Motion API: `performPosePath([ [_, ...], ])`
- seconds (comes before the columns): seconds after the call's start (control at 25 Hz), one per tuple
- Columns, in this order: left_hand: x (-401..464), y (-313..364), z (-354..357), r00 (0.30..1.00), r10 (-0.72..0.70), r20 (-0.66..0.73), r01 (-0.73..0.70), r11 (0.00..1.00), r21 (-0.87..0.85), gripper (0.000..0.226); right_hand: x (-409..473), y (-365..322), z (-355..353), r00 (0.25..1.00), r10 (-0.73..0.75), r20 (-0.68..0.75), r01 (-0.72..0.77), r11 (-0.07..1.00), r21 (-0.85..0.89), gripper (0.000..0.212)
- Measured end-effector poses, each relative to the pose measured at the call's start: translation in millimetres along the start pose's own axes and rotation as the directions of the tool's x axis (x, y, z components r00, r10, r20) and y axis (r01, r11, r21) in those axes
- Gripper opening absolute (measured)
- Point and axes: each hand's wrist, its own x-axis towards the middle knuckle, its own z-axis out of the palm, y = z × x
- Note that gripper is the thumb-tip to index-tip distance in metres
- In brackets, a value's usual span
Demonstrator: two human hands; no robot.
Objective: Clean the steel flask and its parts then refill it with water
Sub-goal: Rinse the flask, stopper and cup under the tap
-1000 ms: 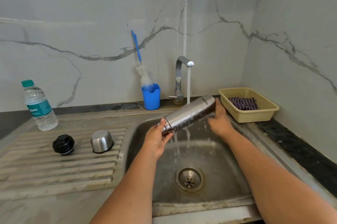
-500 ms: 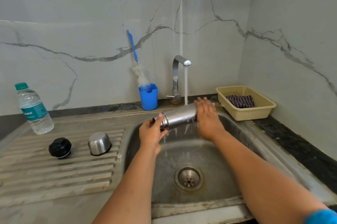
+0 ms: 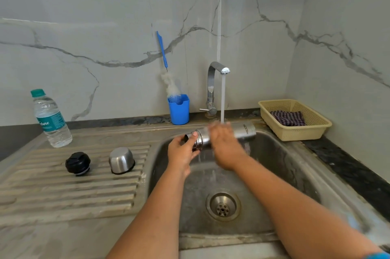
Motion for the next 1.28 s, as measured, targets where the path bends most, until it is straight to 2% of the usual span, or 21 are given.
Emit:
performPosePath([
  [0.08, 2, 1, -2, 1.0, 0.029, -0.004, -0.029, 0.999, -0.017, 0.042, 5, -16, 5, 0.991, -0.136, -0.01, 0.137, 0.989, 0.05, 0.074],
  [0.12, 1, 3, -5, 0.999, 0.042, 0.002, -0.042, 0.999, -0.021, 0.044, 6, -6, 2, 0.995, -0.103, -0.015, 0.104, 0.992, 0.065, 0.074],
  [0.2, 2, 6, -12, 0.998, 0.049, 0.036, -0.049, 0.999, -0.013, 0.044, 1, 31, -6, 0.997, 0.069, 0.022, -0.071, 0.994, 0.085, 0.077],
  [0.28, 1, 9, -14, 0.994, -0.008, 0.11, 0.009, 1.0, -0.01, 0.037, -8, 63, -12, 0.986, 0.161, 0.054, -0.162, 0.986, 0.026, 0.083],
  [0.36, -2, 13, -13, 0.982, -0.083, 0.17, 0.089, 0.996, -0.029, 0.035, -11, 72, -15, 0.989, 0.149, 0.02, -0.148, 0.988, -0.03, 0.085],
  [0.52, -1, 16, -15, 0.973, -0.148, 0.175, 0.148, 0.989, 0.015, 0.025, -7, 77, -23, 0.992, 0.126, 0.0, -0.126, 0.989, -0.082, 0.083],
  [0.64, -2, 18, -17, 0.968, -0.185, 0.171, 0.197, 0.979, -0.057, 0.021, -8, 72, -25, 0.992, 0.128, 0.003, -0.126, 0.984, -0.126, 0.085],
  [0.76, 2, 18, -14, 0.99, -0.114, 0.08, 0.124, 0.983, -0.136, 0.019, -6, 43, -26, 0.996, 0.049, -0.072, -0.058, 0.99, -0.129, 0.088],
  [0.8, 2, 19, -11, 0.994, -0.087, 0.059, 0.095, 0.984, -0.152, 0.019, -6, 27, -24, 0.996, -0.039, -0.085, 0.03, 0.994, -0.106, 0.09],
  [0.92, 2, 19, -8, 1.0, -0.01, 0.022, 0.014, 0.98, -0.199, 0.03, -10, -15, -14, 0.957, -0.29, 0.005, 0.289, 0.953, -0.087, 0.096],
  [0.96, 1, 19, -10, 1.0, 0.005, 0.006, -0.004, 0.98, -0.197, 0.031, -7, -9, -12, 0.961, -0.276, -0.006, 0.275, 0.958, -0.086, 0.097],
  [1.04, 3, 19, -13, 1.0, 0.02, -0.006, -0.02, 0.988, -0.153, 0.031, -3, 26, -9, 0.999, -0.045, -0.027, 0.044, 0.998, -0.041, 0.096],
  [1.12, 2, 15, -13, 0.998, 0.045, 0.033, -0.043, 0.997, -0.062, 0.034, -7, 52, -10, 0.988, 0.152, 0.021, -0.151, 0.987, -0.063, 0.094],
  [1.16, 0, 11, -10, 0.996, 0.062, 0.058, -0.06, 0.998, -0.023, 0.035, -8, 49, -8, 0.986, 0.167, 0.029, -0.165, 0.985, -0.048, 0.094],
  [1.28, -5, 7, 0, 0.992, 0.093, 0.081, -0.096, 0.995, 0.032, 0.033, -4, 2, -2, 0.996, -0.091, 0.012, 0.09, 0.992, 0.084, 0.082],
])
